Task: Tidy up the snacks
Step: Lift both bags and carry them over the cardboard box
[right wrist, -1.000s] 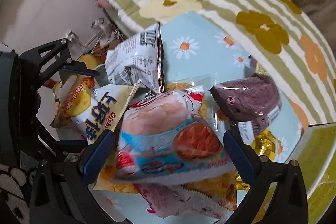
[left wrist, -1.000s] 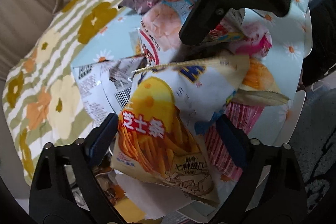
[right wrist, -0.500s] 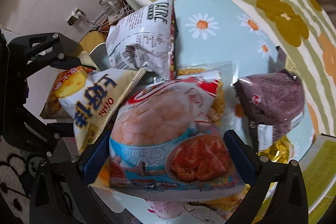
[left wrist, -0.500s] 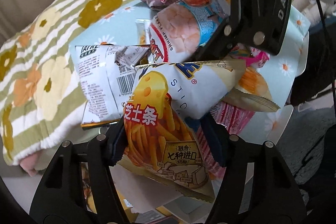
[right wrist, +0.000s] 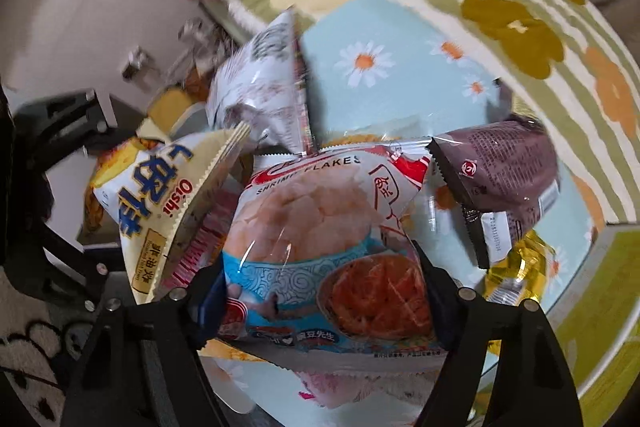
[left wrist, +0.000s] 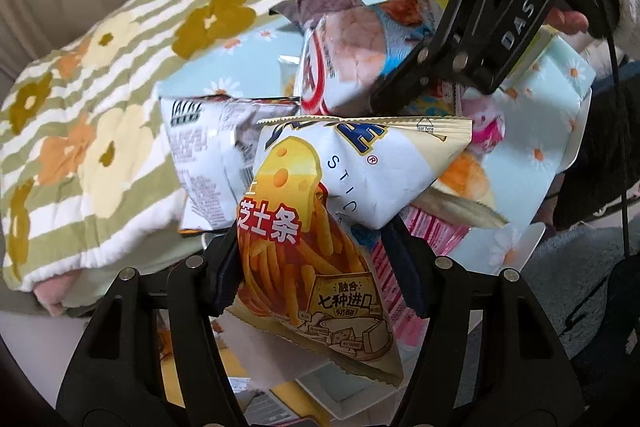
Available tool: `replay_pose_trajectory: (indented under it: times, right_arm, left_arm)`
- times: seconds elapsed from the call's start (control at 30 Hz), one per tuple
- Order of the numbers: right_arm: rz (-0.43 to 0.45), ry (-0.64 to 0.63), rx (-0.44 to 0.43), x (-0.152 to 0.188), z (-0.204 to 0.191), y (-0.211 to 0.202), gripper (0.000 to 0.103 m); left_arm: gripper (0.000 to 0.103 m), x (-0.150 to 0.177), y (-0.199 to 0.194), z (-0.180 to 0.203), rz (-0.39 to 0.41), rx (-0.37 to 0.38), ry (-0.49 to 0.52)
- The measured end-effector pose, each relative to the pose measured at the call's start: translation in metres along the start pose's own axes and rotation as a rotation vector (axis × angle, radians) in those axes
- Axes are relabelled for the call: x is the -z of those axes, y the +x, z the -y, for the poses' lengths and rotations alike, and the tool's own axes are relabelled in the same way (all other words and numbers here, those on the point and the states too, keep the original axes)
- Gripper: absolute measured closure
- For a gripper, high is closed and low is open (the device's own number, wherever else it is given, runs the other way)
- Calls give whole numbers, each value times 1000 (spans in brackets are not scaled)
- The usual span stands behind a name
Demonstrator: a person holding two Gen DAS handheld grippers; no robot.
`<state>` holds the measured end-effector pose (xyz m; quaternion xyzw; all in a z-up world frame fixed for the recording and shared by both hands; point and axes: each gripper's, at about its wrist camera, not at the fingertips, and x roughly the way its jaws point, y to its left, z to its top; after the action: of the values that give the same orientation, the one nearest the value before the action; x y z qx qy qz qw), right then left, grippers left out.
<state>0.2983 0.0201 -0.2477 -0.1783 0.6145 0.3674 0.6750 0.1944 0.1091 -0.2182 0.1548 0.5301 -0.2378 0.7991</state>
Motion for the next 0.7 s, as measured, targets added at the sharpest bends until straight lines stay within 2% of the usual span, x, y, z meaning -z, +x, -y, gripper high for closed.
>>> replay_pose_trajectory:
  times: [0.27, 0.37, 0.53, 0.7]
  right_arm:
    - [227, 73, -25, 29, 13, -74, 28]
    - [300, 100, -28, 50, 23, -102, 28]
    - [412, 152, -3, 94, 47, -158, 28]
    - [464, 211, 51, 141, 89, -196, 28]
  left_arm:
    - [42, -15, -35, 18, 59, -78, -49]
    - [42, -29, -46, 33, 87, -102, -72]
    - [42, -69, -65, 75, 160, -135, -78]
    - [42, -120, -65, 122, 211, -123, -77]
